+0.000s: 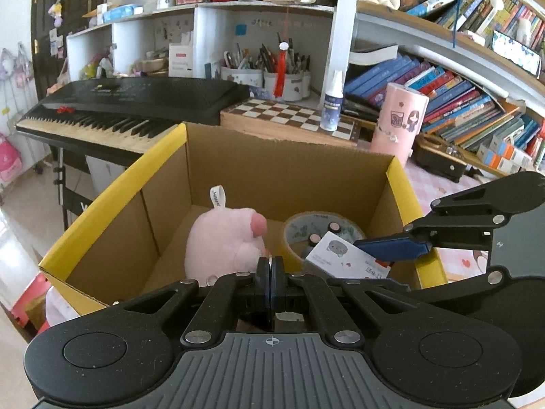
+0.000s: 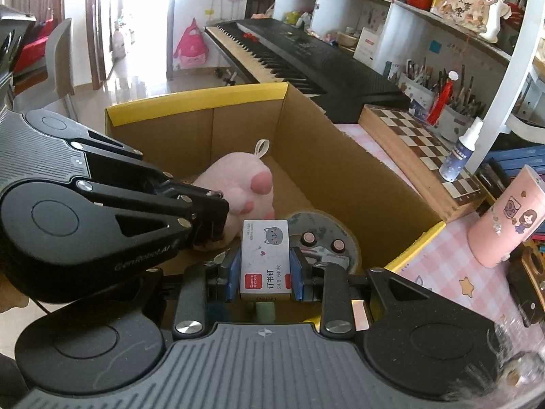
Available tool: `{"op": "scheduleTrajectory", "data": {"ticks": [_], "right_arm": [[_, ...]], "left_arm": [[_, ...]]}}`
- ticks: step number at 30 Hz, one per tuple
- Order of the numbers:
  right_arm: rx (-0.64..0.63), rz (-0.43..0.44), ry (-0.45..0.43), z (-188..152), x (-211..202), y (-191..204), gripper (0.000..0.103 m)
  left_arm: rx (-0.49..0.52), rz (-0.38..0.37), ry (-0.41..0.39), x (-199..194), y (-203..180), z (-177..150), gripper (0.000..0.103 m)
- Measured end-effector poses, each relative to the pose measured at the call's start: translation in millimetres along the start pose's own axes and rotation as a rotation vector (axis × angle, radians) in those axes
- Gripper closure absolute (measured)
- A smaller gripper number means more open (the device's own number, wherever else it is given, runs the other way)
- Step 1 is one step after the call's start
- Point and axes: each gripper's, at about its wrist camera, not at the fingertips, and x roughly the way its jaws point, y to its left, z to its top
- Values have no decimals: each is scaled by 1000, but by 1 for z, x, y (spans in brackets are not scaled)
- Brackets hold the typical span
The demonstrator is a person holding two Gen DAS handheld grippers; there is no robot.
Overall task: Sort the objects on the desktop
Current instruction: 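Lower the clip and card box into the box and open both grippers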
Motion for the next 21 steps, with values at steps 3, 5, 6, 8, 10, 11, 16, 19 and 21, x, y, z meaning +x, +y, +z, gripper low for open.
{"op": "scheduleTrajectory", "data": {"ticks": [3, 5, 6, 8, 10, 11, 16, 19, 21], "right_arm": [[2, -2, 9, 1, 2, 0, 75], [7, -5, 12, 1, 3, 0, 75], [10, -8, 13, 2, 4, 0, 75], [17, -12, 12, 2, 3, 1, 75], [27, -23, 4, 2, -1, 2, 75], [36, -28, -2, 1, -3, 3, 75], [87, -63, -29, -3, -17, 7, 72], [131, -79, -43, -8, -28, 10, 72], [148, -104, -63, -10, -38, 14, 72]], "left_arm": [[0, -5, 2, 0, 1, 0, 103], [0, -11, 2, -1, 2, 0, 103], [1, -12, 1, -1, 3, 0, 103], [2, -16, -7, -4, 4, -1, 103], [0, -25, -14, -7, 4, -2, 100], [0, -30, -18, -9, 4, -2, 98], [-4, -44, -35, -19, 8, -2, 97], [-18, -57, -56, -28, 10, -3, 97], [-14, -65, -71, -35, 11, -3, 97]]}}
